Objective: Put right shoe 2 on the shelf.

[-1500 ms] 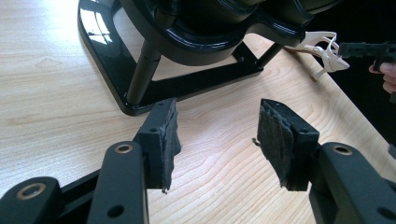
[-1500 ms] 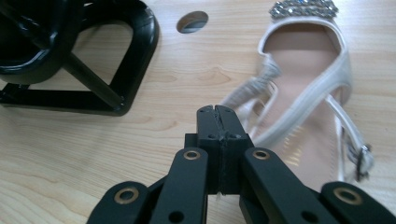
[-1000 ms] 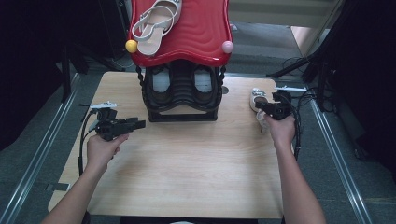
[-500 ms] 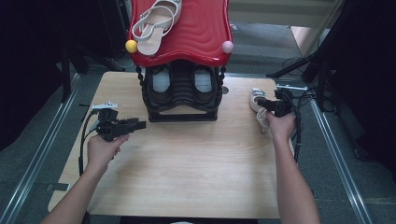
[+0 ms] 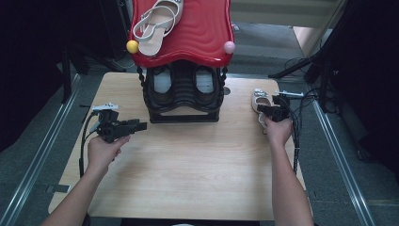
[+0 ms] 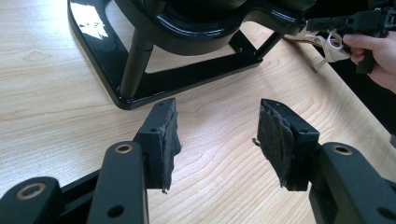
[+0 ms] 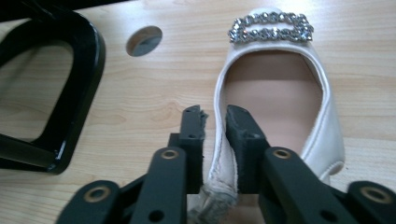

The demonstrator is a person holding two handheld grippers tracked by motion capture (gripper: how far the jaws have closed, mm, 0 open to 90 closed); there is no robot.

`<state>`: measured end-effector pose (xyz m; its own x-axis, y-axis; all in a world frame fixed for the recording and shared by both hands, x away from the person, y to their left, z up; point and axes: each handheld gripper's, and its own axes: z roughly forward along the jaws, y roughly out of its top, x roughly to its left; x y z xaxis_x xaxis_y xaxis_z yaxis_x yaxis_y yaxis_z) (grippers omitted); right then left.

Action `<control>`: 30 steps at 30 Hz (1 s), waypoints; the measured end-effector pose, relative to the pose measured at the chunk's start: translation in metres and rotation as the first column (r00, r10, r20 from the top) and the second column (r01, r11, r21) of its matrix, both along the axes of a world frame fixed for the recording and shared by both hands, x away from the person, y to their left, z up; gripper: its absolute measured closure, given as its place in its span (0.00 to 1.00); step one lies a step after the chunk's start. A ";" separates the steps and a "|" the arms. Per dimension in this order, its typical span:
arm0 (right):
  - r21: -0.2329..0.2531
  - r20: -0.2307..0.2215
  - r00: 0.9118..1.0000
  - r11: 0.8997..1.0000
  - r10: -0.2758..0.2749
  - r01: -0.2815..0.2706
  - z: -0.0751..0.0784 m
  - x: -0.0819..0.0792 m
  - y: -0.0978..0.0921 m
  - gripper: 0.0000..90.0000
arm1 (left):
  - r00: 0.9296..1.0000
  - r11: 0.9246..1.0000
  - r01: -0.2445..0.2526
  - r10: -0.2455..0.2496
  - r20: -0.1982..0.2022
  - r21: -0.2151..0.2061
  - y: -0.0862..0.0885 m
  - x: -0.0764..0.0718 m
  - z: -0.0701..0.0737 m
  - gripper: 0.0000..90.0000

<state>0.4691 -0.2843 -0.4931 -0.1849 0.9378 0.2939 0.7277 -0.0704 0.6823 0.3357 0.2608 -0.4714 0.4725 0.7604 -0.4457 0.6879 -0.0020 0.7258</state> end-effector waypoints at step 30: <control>0.318 -0.023 1.000 0.948 -0.001 0.008 0.030 0.004 -0.007 0.99 | 1.000 1.000 -0.002 0.002 0.000 0.001 0.002 0.000 0.000 0.53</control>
